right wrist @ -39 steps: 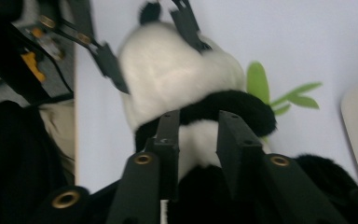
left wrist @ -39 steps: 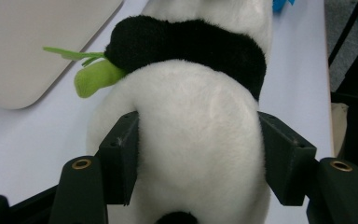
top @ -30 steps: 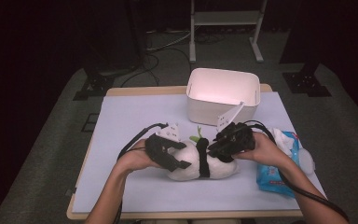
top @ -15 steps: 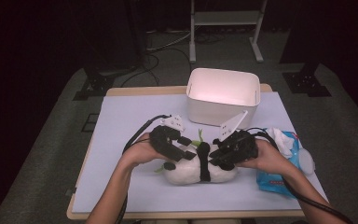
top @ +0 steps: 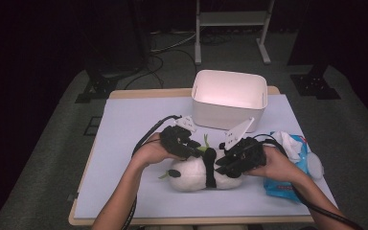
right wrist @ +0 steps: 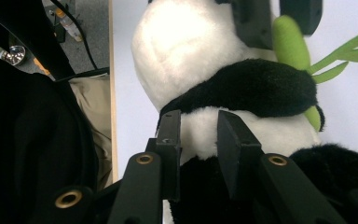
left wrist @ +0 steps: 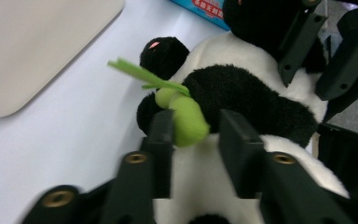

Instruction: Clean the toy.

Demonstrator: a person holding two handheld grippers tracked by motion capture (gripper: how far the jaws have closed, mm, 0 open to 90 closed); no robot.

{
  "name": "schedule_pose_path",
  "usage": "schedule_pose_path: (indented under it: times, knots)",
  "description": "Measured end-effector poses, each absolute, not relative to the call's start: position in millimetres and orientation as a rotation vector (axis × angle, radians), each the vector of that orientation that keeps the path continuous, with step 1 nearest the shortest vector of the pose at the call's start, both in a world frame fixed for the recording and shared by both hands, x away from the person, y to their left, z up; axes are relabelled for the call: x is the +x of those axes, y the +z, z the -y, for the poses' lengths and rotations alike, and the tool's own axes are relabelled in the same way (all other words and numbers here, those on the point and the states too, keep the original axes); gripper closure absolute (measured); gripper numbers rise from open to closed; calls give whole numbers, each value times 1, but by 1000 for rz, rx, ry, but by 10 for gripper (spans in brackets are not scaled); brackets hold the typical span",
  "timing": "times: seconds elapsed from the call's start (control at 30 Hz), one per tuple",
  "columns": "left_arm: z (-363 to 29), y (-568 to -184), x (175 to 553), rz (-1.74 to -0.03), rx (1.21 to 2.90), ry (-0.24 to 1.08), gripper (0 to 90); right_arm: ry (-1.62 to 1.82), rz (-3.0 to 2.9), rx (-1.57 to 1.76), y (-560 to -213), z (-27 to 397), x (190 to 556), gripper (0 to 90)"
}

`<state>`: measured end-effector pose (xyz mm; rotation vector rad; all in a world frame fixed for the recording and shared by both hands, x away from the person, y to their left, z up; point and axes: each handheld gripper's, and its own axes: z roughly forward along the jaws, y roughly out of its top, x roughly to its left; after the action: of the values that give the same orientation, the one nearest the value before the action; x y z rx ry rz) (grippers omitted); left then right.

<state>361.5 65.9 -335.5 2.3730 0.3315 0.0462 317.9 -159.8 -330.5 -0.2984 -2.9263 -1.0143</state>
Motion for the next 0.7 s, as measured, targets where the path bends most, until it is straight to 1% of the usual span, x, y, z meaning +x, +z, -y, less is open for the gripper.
schedule_pose_path:
  times: [0.03,0.07,0.13,0.23,0.5,0.7]
  knots:
    - [-65,-336,361,-327,2375,59,731,-1011,2927,-293,-330,160,318,698]
    - [-65,-336,362,-311,2380,63,750,-1009,2928,-285,-329,159,318,696]
    - [-65,-336,362,-306,2370,64,768,-1010,2929,-281,-328,159,317,692]
    - [-66,-333,361,-297,2330,69,783,-1049,2945,-285,-314,160,315,694]
    - [-62,-321,355,-253,2295,73,795,-1046,2992,-303,-295,161,320,694]
    - [-61,-313,350,-226,2270,69,795,-1004,2989,-339,-296,162,328,695]
